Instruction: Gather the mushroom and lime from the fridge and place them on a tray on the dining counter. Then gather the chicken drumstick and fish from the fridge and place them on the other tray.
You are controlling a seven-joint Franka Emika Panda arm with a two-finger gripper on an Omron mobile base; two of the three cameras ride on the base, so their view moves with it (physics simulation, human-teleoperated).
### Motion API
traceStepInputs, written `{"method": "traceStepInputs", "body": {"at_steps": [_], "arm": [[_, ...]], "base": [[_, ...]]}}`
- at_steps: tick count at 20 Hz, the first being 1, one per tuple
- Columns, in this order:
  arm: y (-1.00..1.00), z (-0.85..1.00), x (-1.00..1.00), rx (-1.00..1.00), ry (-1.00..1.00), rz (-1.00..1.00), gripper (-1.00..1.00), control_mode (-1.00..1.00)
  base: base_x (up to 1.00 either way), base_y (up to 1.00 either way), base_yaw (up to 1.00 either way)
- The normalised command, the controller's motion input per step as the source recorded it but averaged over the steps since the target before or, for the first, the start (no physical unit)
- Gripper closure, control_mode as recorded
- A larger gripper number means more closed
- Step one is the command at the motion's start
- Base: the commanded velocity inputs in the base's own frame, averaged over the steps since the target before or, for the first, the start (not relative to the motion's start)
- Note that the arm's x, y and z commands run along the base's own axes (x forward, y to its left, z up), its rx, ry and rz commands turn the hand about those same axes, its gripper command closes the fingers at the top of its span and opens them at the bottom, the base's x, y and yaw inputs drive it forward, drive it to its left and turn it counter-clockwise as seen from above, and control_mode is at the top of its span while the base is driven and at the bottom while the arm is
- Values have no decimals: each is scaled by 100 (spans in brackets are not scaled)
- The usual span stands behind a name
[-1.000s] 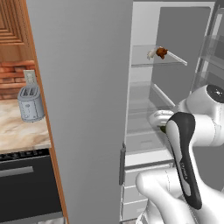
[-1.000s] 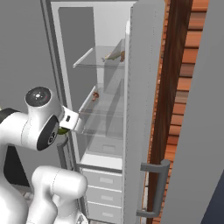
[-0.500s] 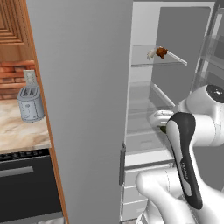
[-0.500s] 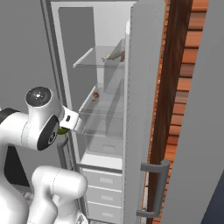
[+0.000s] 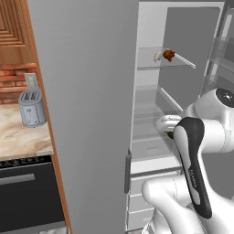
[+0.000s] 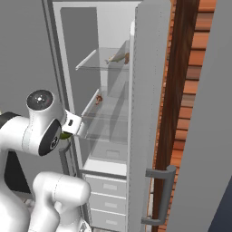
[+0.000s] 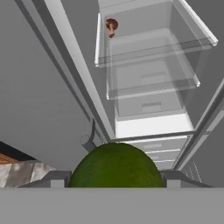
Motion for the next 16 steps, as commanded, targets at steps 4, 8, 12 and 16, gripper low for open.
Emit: {"method": "traceStepInputs", "body": {"at_steps": [4,8,12,16], "arm": [[0,0,0,0,0,0,100,100],[0,0,0,0,0,0,100,100],[0,0,0,0,0,0,100,100],[0,0,0,0,0,0,100,100]], "base": [[-50,0,2],[-100,0,8],[-83,35,11],[-19,77,59]]}}
